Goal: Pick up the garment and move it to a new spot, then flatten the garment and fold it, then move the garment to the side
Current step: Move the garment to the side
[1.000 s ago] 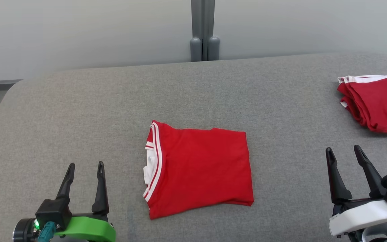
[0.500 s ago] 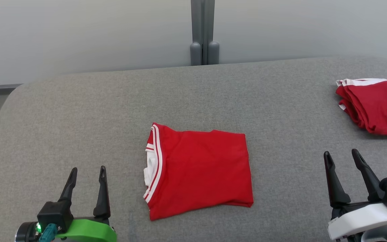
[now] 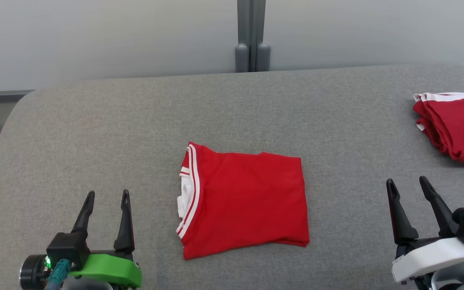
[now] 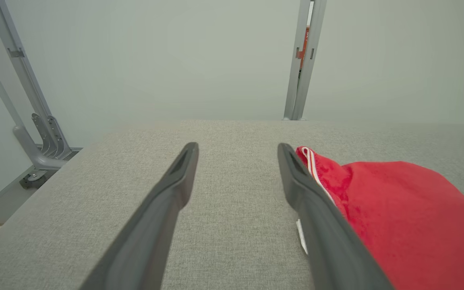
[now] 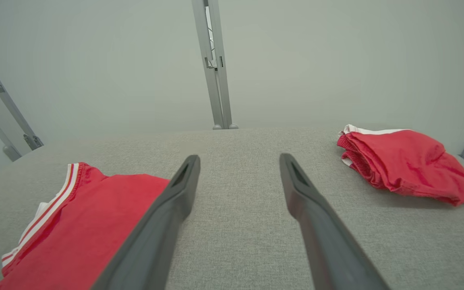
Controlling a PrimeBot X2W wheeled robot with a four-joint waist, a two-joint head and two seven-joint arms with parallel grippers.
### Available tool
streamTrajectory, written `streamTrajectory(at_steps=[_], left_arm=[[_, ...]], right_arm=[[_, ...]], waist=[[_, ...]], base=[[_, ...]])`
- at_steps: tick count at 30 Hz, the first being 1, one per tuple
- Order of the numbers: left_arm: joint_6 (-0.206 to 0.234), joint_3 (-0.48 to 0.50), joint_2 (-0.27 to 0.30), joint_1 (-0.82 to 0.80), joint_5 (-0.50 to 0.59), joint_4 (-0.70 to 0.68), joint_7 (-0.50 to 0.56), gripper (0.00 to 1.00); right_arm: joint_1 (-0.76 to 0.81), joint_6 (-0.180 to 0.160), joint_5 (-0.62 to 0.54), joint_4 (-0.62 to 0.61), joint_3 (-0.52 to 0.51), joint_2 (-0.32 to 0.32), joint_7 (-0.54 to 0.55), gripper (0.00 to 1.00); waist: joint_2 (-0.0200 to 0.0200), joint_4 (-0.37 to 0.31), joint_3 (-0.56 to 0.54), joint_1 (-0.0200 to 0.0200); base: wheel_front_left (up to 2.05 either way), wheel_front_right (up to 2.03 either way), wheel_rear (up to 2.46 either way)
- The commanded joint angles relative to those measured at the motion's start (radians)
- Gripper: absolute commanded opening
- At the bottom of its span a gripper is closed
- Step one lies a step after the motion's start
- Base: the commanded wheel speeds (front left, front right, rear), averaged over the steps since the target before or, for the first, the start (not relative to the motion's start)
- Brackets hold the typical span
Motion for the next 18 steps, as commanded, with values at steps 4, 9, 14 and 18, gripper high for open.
streamTrajectory(at_steps=[4,9,14,18], left_arm=[[-0.012,-0.003,-0.008,-0.081,0.023,-0.012,-0.009,1.00],[-0.024,-0.001,-0.038,-0.152,0.033,-0.019,-0.019,1.00],[-0.041,0.000,-0.075,-0.202,0.054,-0.019,-0.024,1.00],[-0.061,0.011,-0.106,-0.223,0.079,-0.025,-0.023,1.00]], right_arm=[[-0.063,0.000,0.018,0.051,0.027,-0.013,0.002,1.00],[-0.141,0.000,0.039,0.146,0.078,-0.026,0.000,1.00],[-0.216,0.000,0.067,0.280,0.143,-0.035,-0.002,1.00],[-0.259,0.000,0.090,0.388,0.175,-0.045,0.008,1.00]], waist=[[0.0000,0.059,0.102,0.0000],[0.0000,0.112,0.203,0.0000],[0.0000,0.160,0.263,0.0000],[0.0000,0.190,0.289,0.0000]], base=[[0.00,0.00,0.00],[0.00,0.00,0.00],[0.00,0.00,0.00],[0.00,0.00,0.00]])
